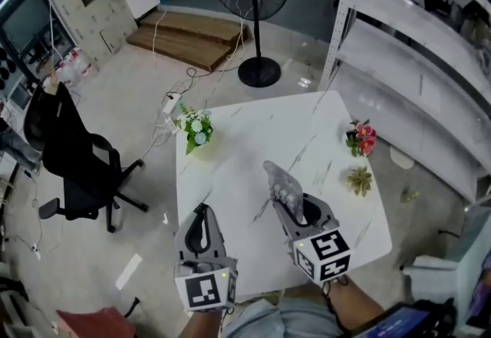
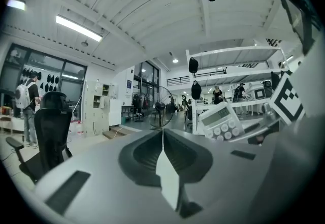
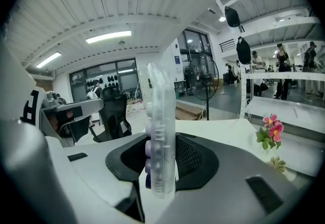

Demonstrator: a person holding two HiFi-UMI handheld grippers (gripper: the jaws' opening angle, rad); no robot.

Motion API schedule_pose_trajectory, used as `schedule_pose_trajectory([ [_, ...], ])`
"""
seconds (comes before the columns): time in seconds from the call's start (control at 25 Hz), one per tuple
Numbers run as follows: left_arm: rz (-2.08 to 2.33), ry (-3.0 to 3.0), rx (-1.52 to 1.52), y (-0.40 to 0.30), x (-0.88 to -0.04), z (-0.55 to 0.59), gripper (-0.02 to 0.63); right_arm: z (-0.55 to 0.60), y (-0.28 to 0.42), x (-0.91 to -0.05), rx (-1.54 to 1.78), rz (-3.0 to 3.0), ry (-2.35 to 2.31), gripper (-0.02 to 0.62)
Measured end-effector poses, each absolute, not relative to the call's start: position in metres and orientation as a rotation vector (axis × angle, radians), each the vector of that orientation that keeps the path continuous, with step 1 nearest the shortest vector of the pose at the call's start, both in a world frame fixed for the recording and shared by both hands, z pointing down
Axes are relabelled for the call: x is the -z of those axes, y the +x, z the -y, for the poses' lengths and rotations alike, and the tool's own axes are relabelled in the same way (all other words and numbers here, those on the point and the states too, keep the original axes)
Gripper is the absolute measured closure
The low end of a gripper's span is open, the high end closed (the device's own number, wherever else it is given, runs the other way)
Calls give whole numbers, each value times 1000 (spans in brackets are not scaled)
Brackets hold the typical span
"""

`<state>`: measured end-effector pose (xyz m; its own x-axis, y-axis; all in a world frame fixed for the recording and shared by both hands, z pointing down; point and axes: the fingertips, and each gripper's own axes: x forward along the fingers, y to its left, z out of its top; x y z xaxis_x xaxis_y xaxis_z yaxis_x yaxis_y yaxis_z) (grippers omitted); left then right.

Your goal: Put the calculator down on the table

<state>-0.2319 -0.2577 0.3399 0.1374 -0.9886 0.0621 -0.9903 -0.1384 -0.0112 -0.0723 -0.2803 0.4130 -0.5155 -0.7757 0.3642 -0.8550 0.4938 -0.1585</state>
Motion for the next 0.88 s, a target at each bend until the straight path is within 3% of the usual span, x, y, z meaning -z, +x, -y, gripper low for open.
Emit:
schedule_pose_trajectory([
  [0.88,1961,2192,-280,-237,-422,274,592,280,-80,-549,-844,2280,1238,448],
])
